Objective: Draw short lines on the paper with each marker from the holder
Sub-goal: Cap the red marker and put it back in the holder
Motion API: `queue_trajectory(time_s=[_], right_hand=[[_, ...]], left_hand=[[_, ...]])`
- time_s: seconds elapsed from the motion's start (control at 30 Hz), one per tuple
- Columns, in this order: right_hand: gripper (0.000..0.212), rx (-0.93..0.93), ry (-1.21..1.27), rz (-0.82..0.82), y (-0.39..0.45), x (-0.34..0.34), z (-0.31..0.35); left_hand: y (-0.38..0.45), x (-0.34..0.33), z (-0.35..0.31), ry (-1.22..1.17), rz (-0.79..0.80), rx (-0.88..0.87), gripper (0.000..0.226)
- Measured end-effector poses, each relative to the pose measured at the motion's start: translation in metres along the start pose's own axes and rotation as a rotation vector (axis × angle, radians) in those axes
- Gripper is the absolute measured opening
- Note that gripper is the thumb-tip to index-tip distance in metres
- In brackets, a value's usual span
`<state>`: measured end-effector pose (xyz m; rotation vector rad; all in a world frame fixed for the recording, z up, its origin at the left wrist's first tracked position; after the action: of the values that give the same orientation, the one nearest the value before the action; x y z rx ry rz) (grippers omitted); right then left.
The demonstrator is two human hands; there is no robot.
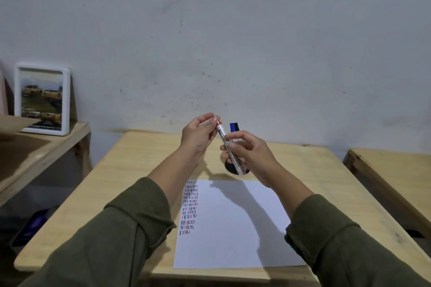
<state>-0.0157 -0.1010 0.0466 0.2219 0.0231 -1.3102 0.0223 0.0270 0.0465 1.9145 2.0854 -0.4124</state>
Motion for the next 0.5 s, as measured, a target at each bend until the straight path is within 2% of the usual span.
queue_trajectory(time_s=[0.13,0.3,0.4,0.5], right_hand=[[0.045,0.054,-0.036,-0.056,0.014,0.015,0.011],[0.090,0.142,-0.297,-0.174,0.040,0.042,0.039],[0.095,0.239,-0.460,-0.224,0.057,0.050,0.053],[0.091,0.245,-0.538,-0.279,0.069,0.063,0.053]], left_hand=[[0.013,-0.005,0.004,0.212,-0.039,-0.037,0.018],[0.025,0.004,0.017,0.659,-0.120,-0.054,0.027],[0.031,0.000,0.025,0.793,-0.092,-0.055,0.038],[0.035,-0.008,0.036,0.881,-0.045,-0.047,0.046]])
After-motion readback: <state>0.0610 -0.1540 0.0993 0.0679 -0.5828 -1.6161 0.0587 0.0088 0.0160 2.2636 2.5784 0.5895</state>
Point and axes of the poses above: each hand's wrist, its own y-axis towards the middle knuckle, its own x-axis out of the back of the hand, z = x × y, the point moved 10 cm from there along y, towards the middle knuckle, and after that the axes turned 9 degrees about y, right-handed, at the moved point
